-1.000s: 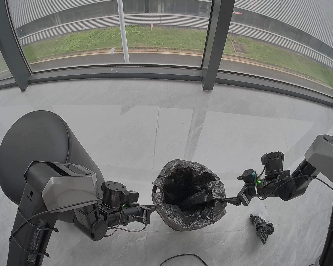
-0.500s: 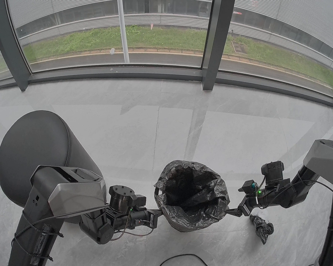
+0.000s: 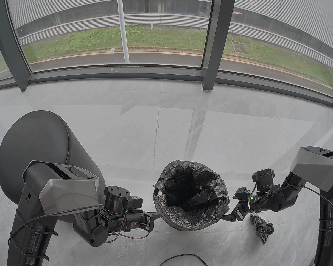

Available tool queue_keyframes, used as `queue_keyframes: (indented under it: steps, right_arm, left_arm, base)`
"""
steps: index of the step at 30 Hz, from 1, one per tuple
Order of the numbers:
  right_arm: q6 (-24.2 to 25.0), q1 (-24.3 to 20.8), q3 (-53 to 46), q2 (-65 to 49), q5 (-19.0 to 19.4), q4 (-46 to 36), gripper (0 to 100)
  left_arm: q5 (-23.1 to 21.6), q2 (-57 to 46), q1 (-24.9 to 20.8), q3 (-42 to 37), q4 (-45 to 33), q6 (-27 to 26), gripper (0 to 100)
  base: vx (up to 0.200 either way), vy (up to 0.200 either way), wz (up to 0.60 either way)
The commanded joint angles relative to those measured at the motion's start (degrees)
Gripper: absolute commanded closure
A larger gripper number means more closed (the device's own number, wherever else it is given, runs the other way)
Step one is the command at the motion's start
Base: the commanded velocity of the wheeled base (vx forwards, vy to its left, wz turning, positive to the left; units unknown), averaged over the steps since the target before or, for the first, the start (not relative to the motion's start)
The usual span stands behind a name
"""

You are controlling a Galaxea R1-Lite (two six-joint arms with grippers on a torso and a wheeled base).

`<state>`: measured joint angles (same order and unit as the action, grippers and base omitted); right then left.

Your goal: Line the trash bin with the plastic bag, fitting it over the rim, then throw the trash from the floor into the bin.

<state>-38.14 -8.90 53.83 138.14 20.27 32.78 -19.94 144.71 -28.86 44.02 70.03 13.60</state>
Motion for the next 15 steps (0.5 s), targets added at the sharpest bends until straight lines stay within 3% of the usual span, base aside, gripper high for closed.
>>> queue_keyframes:
  steps: [1,10,14,15]
  right_arm:
    - [0.4,-0.1,0.3,2.3,-0.1,-0.1,0]
    - [0.4,1.3,-5.9,-5.3,0.0,-0.8,0]
    - [0.4,4.9,-6.0,-8.9,0.0,-1.6,0]
    - [0.4,7.9,-5.4,-10.1,0.0,-2.9,0]
  left_arm:
    - [0.0,-3.5,0.3,-3.2,0.3,0.0,100]
    - [0.0,-8.3,0.6,-7.6,2.6,1.1,100]
    - [0.1,-11.1,0.6,-9.9,4.0,1.9,100]
    - [0.1,-12.9,0.5,-11.0,4.6,2.3,100]
  base:
    - [0.000,0.000,0.00]
    - [0.000,0.000,0.00]
    - [0.000,0.000,0.00]
    - [0.000,0.000,0.00]
